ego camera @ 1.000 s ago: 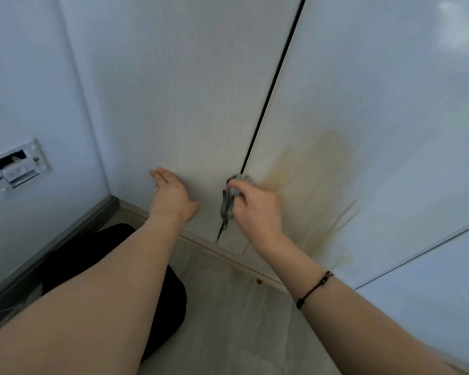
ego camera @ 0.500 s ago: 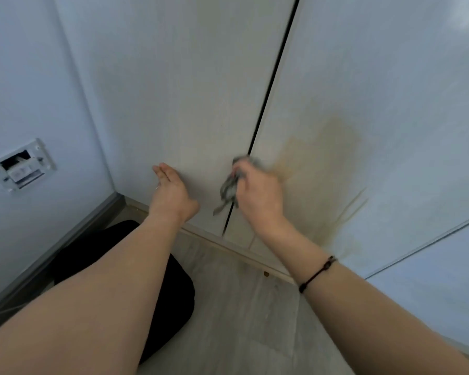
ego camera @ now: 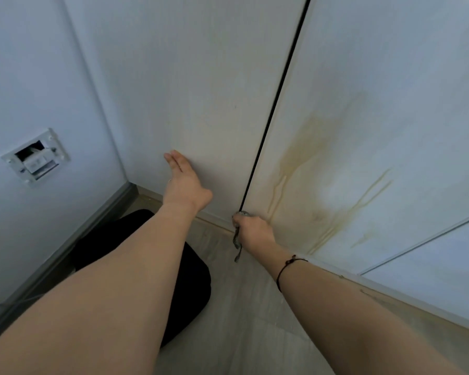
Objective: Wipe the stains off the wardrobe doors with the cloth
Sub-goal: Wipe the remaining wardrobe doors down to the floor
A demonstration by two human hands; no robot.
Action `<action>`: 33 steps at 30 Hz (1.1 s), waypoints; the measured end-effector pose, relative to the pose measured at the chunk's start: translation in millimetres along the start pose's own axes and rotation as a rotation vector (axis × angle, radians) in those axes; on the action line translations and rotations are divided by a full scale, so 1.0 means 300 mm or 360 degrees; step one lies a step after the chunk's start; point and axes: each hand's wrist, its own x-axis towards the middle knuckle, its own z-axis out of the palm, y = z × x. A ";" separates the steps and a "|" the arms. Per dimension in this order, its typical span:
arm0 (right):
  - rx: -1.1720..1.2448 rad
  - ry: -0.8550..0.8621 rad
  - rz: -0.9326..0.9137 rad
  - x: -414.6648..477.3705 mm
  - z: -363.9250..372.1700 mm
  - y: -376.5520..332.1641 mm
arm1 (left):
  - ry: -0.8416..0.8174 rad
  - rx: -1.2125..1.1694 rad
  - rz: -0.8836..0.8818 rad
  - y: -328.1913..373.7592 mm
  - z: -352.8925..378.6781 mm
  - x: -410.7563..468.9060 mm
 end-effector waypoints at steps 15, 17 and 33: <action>0.0317 0.0288 -0.0010 0.001 -0.030 -0.046 | 0.0199 -0.0029 0.0044 -0.022 0.063 0.009; 0.0407 0.0065 0.0152 0.002 0.058 -0.041 | 0.0190 -0.0015 0.0071 -0.030 0.063 0.009; 0.0208 -0.0081 0.0142 0.037 0.073 -0.011 | 0.0135 0.0167 0.0221 -0.108 0.029 0.018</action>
